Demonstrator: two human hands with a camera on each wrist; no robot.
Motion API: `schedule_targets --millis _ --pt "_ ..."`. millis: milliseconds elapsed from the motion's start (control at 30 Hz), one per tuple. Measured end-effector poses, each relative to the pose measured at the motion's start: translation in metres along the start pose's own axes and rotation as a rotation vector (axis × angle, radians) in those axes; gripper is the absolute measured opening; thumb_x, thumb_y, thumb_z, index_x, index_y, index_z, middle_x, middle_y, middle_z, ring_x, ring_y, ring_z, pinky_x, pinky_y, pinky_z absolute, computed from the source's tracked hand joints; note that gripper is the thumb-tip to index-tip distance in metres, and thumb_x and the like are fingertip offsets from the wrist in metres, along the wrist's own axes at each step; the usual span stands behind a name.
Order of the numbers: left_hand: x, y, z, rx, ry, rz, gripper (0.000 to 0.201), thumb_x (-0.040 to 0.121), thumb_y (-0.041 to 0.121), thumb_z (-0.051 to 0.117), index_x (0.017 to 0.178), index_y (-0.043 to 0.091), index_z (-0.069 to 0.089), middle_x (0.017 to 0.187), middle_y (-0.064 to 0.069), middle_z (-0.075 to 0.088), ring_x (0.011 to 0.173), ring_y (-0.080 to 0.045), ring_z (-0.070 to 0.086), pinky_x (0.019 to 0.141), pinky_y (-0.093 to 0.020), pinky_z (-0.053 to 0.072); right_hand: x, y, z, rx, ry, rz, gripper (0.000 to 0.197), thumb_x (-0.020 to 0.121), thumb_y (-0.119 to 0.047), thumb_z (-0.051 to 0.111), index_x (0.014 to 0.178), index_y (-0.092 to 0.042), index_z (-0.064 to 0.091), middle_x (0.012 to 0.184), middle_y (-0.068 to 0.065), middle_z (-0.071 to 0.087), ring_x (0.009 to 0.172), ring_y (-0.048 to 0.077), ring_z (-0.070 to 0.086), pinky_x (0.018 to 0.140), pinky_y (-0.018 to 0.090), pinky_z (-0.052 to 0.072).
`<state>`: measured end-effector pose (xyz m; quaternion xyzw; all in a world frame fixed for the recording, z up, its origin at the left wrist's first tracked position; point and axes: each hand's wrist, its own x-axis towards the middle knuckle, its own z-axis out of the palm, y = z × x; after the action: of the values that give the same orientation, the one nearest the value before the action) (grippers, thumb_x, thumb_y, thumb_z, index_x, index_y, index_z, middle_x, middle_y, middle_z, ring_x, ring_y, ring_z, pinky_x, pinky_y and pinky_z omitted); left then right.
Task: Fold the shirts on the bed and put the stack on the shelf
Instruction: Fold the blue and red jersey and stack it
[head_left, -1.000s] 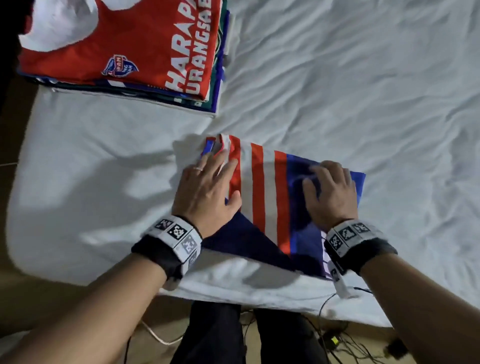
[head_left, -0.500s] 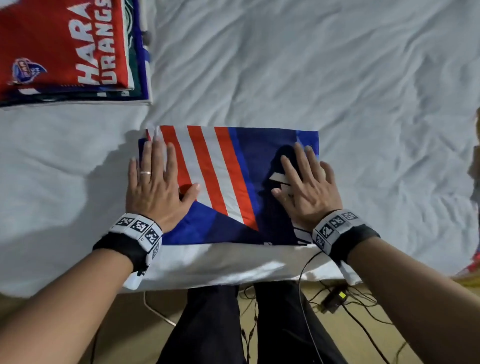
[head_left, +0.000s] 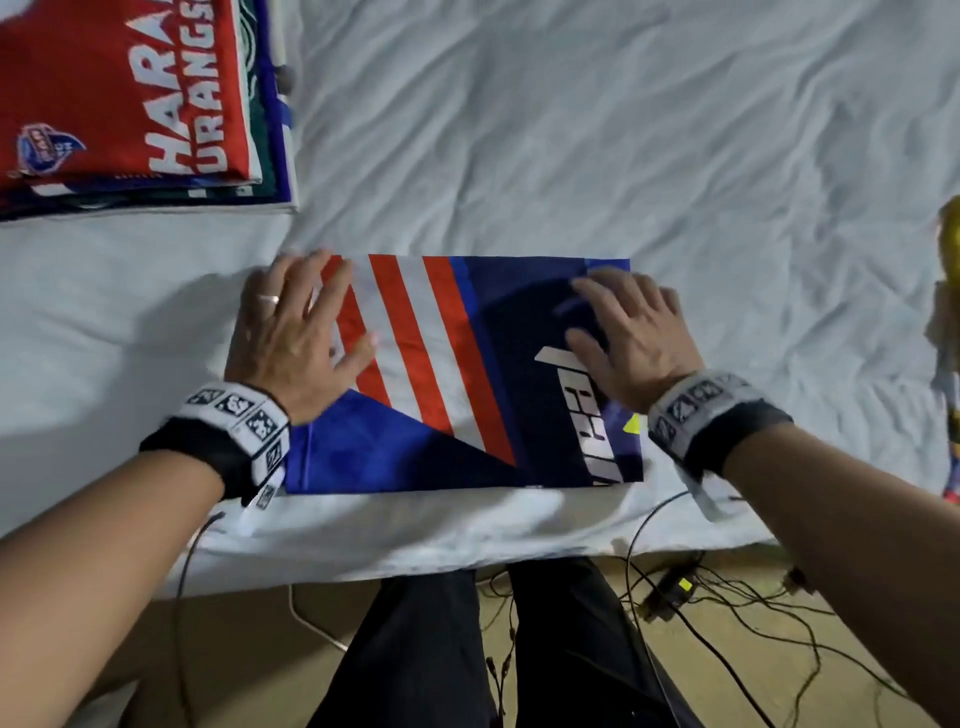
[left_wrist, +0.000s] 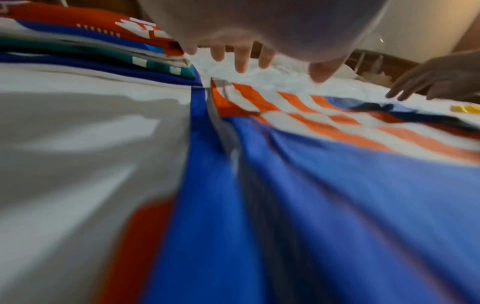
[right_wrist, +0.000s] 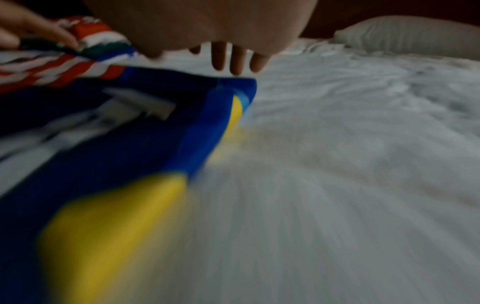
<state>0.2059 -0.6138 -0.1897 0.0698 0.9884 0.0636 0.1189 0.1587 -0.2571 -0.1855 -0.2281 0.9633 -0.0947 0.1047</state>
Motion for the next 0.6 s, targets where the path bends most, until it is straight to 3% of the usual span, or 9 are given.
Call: schedule_targets --millis 67,133,233,300,367,433,533,600 --pt "0.023 0.002 -0.004 -0.022 -0.008 -0.046 0.071 0.089 0.043 0.052 0.152 0.015 0.035 0.159 -0.011 0.034 0.145 -0.040 0.024 0.117 -0.060 0.019 0.033 -0.004 -0.006 -0.005 -0.074 0.077 0.058 0.084 -0.028 0.051 0.140 -0.020 0.043 0.142 0.006 0.047 0.125 0.032 0.045 0.098 0.047 0.035" --pt "0.041 0.004 -0.005 -0.021 -0.116 -0.085 0.076 0.088 0.038 0.057 0.156 0.023 0.025 0.160 -0.005 0.033 0.149 -0.035 0.018 0.119 -0.058 0.010 0.055 -0.005 -0.009 -0.039 -0.231 0.103 0.068 0.078 -0.020 0.054 0.144 -0.024 0.037 0.142 0.004 0.047 0.126 0.031 0.045 0.102 0.047 0.031" --pt "0.056 0.004 -0.008 0.001 -0.154 -0.112 0.069 0.083 0.040 0.063 0.146 0.026 0.037 0.138 -0.007 0.053 0.134 -0.034 0.037 0.113 -0.055 0.018 0.072 -0.003 -0.009 -0.082 -0.351 0.095 0.068 0.076 -0.023 0.060 0.140 -0.027 0.039 0.127 0.004 0.055 0.117 0.029 0.052 0.098 0.046 0.027" --pt "0.060 0.004 -0.011 0.003 -0.183 -0.132 0.048 0.084 0.038 0.062 0.130 0.026 0.050 0.124 -0.005 0.059 0.122 -0.032 0.045 0.104 -0.049 0.022 0.075 0.000 -0.009 -0.036 -0.402 0.129 0.053 0.075 -0.022 0.062 0.125 -0.026 0.049 0.116 0.001 0.062 0.110 0.026 0.058 0.093 0.043 0.026" --pt "0.061 0.004 -0.016 0.032 -0.214 -0.124 0.018 0.088 0.037 0.057 0.102 0.025 0.057 0.112 -0.003 0.060 0.114 -0.030 0.047 0.095 -0.044 0.025 0.074 0.002 -0.013 -0.024 -0.422 0.139 0.026 0.075 -0.021 0.063 0.100 -0.025 0.057 0.100 0.000 0.063 0.101 0.025 0.060 0.086 0.038 0.025" --pt "0.058 0.003 -0.024 0.017 -0.232 -0.103 0.016 0.089 0.038 0.055 0.082 0.025 0.052 0.100 0.001 0.056 0.108 -0.027 0.048 0.093 -0.043 0.025 0.072 0.004 -0.022 -0.022 -0.408 0.120 0.012 0.076 -0.025 0.064 0.082 -0.023 0.054 0.089 -0.003 0.055 0.096 0.024 0.057 0.085 0.036 0.025" --pt "0.050 0.003 -0.049 -0.098 -0.190 -0.086 0.017 0.090 0.037 0.058 0.079 0.025 0.052 0.083 0.006 0.056 0.097 -0.023 0.053 0.098 -0.043 0.023 0.070 0.002 -0.050 0.038 -0.383 0.088 0.020 0.074 -0.032 0.060 0.071 -0.021 0.044 0.077 -0.004 0.050 0.086 0.024 0.051 0.088 0.037 0.031" --pt "0.043 0.007 -0.075 -0.164 -0.111 -0.072 0.019 0.091 0.034 0.059 0.079 0.024 0.048 0.072 0.009 0.054 0.088 -0.026 0.055 0.097 -0.042 0.024 0.070 0.001 -0.076 0.104 -0.329 0.111 0.022 0.072 -0.033 0.058 0.071 -0.021 0.040 0.068 0.001 0.050 0.074 0.030 0.049 0.079 0.034 0.037"
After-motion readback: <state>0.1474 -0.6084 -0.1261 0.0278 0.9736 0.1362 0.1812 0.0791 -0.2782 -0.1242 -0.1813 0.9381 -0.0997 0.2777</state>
